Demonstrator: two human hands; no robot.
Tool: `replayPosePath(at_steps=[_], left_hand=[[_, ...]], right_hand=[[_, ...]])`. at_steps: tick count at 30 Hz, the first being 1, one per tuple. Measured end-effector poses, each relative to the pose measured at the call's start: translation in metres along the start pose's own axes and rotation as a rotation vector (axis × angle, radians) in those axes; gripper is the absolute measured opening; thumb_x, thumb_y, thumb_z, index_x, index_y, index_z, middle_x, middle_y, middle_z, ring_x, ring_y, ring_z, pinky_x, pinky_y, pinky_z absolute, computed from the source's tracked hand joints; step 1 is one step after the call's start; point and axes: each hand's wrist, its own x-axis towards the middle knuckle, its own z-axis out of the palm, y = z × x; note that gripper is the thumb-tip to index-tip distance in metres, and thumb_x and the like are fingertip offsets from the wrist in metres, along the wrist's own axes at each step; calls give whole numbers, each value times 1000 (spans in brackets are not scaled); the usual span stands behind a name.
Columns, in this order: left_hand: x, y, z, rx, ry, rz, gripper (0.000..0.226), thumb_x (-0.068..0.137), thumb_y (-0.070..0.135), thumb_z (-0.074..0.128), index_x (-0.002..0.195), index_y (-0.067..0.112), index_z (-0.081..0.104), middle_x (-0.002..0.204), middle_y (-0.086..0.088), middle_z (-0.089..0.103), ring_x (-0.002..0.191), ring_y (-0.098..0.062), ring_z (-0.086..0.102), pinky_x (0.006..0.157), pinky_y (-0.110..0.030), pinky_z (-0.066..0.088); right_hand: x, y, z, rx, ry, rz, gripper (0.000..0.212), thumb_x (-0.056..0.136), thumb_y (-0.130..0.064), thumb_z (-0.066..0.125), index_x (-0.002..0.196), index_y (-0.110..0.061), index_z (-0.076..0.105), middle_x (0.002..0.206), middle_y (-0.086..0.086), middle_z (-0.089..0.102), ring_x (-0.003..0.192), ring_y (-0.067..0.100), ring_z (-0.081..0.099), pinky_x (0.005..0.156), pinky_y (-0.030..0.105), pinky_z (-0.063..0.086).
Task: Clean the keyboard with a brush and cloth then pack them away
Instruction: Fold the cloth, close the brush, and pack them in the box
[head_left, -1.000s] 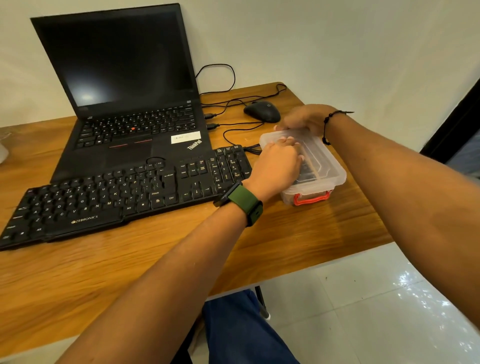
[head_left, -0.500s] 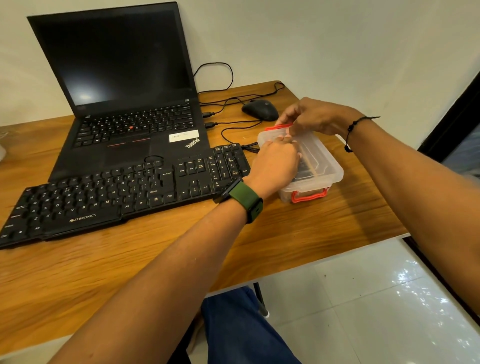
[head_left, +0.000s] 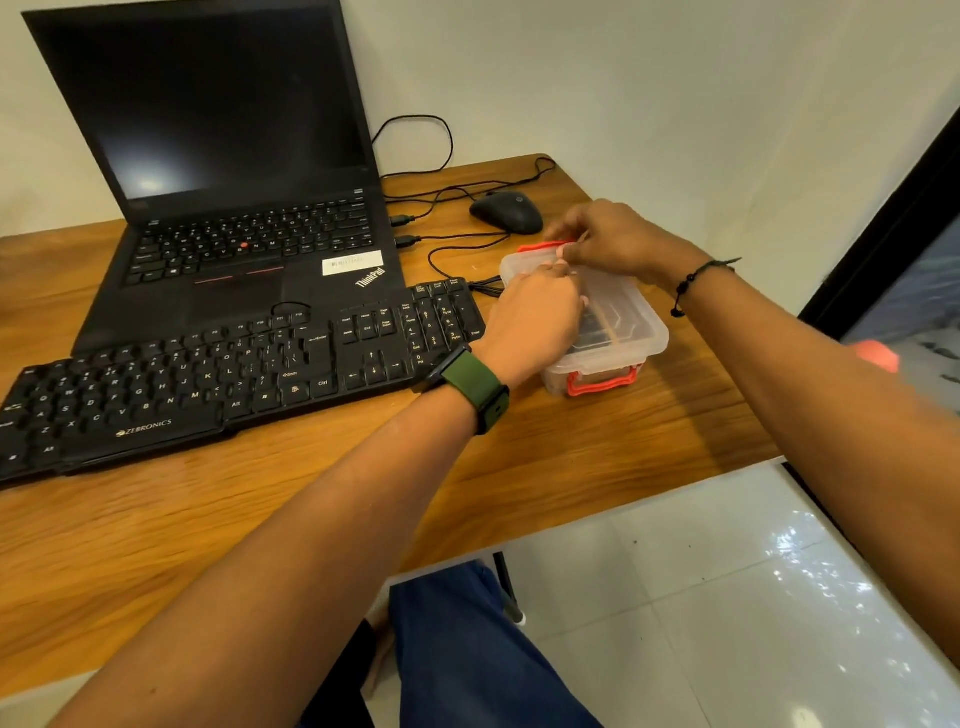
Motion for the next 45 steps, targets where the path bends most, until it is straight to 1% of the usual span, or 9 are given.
replayPosePath(at_steps=[5,10,13,18,21,26,34,39,45], left_hand=[[-4,6,-6,-72,3,-36,28,96,16,40,116,2,54,120,-17,55,108,-32,53,85,-40,43],[-8,7,-10,-211,12,-66,32,92,11,45,122,6,57,123,-13,59,115,-25,52,95,-34,41],[-15,7,-14,-293,-27,-47,35,92,8,45,125,7,56,128,-10,57,121,-22,49,101,-29,36],[-25,0,-15,-345,-120,23,39,95,9,41,133,8,47,142,-8,43,133,-19,35,107,-24,22],[-25,-3,-13,-370,-158,36,40,97,11,39,136,8,42,146,-8,37,137,-18,28,111,-25,16],[-25,-4,-12,-400,-172,24,40,97,11,38,137,9,41,148,-8,34,139,-18,25,116,-33,13],[-26,-2,-10,-393,-152,22,40,97,9,37,136,8,42,147,-10,36,139,-20,26,115,-37,16],[-27,-2,-9,-400,-156,4,40,98,11,36,137,8,42,147,-8,36,139,-20,25,115,-40,15],[-29,-2,-10,-384,-183,37,51,100,38,28,139,8,37,150,-12,30,140,-21,21,115,-42,12]], right_hand=[[-53,10,12,-235,353,-142,32,88,-11,56,120,-12,58,121,12,56,114,26,48,90,27,35],[-111,23,20,-200,317,-253,26,90,-21,55,112,-11,63,113,10,63,106,23,53,83,25,35],[-136,35,26,-223,325,-365,39,88,-36,47,110,-9,62,109,11,63,104,26,54,84,27,37],[-147,57,38,-543,319,-549,44,87,-21,50,127,-3,45,124,21,52,114,35,49,98,42,42],[-140,61,39,-694,412,-648,39,91,-22,40,126,-4,41,119,24,54,109,36,47,94,46,45],[-126,67,33,-900,466,-762,37,94,-28,41,125,-8,40,114,21,56,103,32,45,91,45,43],[-120,67,30,-793,480,-866,34,89,-23,53,116,-4,46,105,21,62,91,34,58,78,40,50],[-131,54,28,-676,524,-848,28,97,-23,44,106,0,55,92,20,64,79,32,60,63,34,51],[-133,55,36,-588,565,-750,32,94,-27,50,100,3,61,93,19,64,83,30,59,66,31,51]])
